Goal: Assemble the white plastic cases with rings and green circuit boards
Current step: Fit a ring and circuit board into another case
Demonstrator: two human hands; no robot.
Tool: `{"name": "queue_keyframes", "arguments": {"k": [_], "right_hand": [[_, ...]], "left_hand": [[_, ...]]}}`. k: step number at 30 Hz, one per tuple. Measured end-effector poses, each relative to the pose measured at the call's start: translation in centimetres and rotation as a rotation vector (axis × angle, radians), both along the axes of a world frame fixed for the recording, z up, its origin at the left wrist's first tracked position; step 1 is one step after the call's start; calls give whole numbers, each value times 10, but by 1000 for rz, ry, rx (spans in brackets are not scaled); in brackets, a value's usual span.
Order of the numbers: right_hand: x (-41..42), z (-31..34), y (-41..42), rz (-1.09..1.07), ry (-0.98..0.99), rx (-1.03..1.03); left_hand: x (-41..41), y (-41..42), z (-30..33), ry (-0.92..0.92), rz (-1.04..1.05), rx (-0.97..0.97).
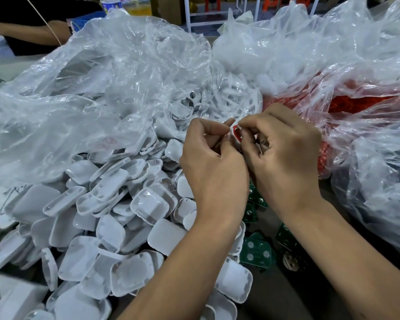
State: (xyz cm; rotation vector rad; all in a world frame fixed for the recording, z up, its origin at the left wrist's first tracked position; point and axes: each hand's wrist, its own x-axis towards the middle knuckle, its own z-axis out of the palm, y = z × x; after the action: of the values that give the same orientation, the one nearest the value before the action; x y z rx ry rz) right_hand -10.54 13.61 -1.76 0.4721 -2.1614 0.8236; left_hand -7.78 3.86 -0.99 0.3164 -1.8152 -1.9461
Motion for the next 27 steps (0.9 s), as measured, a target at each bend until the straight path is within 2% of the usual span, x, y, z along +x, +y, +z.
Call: {"name": "queue_keyframes", "arguments": {"k": [10,17,23,27], "right_hand": [[-4,0,3,33,-50,-25],[-1,0,1,76,-24,-45],[-1,4,6,66,-83,-229],[-1,3,6,101,-111,-208]], "left_hand": [[-3,1,-6,7,36,62],[-6,-3,0,32,17,296],[-11,-5,8,31,-61,628],[-11,-5,10,60,-78,715]]}}
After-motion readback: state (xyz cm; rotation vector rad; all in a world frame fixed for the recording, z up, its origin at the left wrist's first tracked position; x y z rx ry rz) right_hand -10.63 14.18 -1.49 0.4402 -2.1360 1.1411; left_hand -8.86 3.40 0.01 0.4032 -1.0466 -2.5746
